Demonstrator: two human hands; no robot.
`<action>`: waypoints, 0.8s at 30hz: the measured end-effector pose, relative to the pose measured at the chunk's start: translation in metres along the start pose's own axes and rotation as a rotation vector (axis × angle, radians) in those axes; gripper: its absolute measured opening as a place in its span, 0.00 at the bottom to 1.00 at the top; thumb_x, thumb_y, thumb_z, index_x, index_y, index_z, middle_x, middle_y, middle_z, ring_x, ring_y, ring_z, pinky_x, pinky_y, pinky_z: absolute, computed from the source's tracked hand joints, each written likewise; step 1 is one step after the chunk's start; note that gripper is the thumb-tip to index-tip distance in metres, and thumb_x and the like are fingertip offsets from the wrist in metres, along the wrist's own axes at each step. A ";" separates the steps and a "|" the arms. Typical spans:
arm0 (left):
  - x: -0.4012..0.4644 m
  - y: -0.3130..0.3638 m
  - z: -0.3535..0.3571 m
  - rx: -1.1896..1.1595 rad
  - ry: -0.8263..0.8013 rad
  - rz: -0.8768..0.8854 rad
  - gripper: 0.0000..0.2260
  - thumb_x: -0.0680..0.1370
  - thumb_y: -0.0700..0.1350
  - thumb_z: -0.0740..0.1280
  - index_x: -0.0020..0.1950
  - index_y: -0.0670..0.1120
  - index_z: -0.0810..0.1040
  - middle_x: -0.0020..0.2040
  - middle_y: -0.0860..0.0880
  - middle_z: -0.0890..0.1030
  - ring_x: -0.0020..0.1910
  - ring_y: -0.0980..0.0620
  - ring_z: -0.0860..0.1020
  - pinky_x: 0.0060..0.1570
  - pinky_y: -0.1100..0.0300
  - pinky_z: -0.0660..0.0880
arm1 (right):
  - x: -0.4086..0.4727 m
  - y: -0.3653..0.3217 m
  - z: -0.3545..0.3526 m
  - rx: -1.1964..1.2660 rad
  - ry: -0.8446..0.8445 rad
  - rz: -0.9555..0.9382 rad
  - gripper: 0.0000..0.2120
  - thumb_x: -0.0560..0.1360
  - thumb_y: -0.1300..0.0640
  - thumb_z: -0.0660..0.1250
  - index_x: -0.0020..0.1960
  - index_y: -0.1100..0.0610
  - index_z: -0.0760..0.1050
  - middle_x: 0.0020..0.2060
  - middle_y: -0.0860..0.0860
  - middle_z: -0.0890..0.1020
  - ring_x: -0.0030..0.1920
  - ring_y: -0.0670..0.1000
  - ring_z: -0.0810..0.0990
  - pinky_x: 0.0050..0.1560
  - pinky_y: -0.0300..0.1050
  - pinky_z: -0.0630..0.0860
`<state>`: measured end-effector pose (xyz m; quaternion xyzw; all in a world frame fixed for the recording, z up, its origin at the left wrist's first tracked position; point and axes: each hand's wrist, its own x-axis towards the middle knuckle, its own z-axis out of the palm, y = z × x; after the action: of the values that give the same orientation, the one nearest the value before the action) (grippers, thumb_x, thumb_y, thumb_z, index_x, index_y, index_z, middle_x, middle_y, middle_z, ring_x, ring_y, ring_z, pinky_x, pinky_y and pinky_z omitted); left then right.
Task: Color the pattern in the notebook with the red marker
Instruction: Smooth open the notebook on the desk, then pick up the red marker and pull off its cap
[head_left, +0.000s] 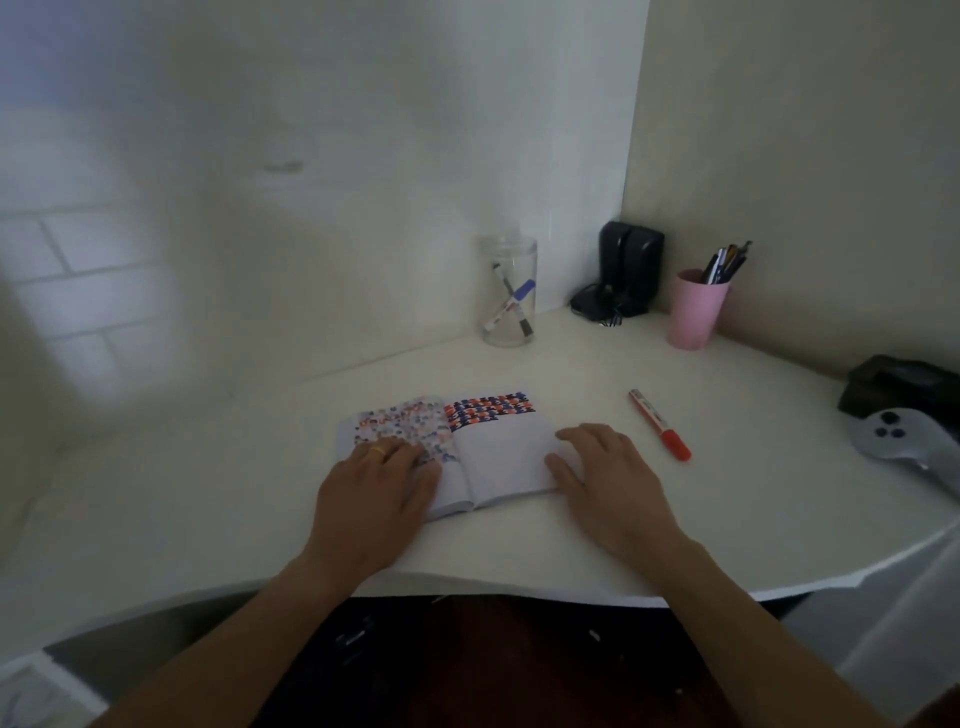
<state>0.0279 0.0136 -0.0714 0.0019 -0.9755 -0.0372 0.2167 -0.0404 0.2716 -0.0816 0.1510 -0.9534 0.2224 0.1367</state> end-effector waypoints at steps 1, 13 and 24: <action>0.002 -0.001 0.000 0.032 -0.006 0.021 0.21 0.79 0.59 0.54 0.55 0.51 0.83 0.54 0.50 0.85 0.52 0.45 0.82 0.46 0.51 0.80 | 0.003 0.002 -0.003 -0.024 0.059 0.020 0.20 0.82 0.45 0.60 0.70 0.51 0.75 0.71 0.54 0.76 0.72 0.57 0.71 0.70 0.54 0.70; 0.081 -0.007 0.009 -0.102 0.015 0.006 0.12 0.79 0.57 0.65 0.51 0.52 0.84 0.54 0.52 0.83 0.55 0.47 0.81 0.52 0.52 0.77 | 0.060 0.041 -0.021 -0.584 -0.025 0.196 0.26 0.81 0.63 0.57 0.78 0.53 0.64 0.61 0.56 0.78 0.60 0.58 0.78 0.53 0.50 0.78; 0.161 -0.018 0.039 -0.277 -0.327 0.361 0.11 0.82 0.47 0.63 0.59 0.56 0.82 0.58 0.54 0.81 0.57 0.53 0.78 0.59 0.54 0.75 | 0.104 -0.010 -0.019 0.143 0.088 -0.052 0.19 0.79 0.66 0.67 0.66 0.51 0.77 0.54 0.50 0.85 0.46 0.49 0.82 0.47 0.43 0.79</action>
<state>-0.1346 -0.0044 -0.0396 -0.2076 -0.9677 -0.1308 0.0579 -0.1284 0.2486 -0.0279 0.1752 -0.9240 0.2927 0.1728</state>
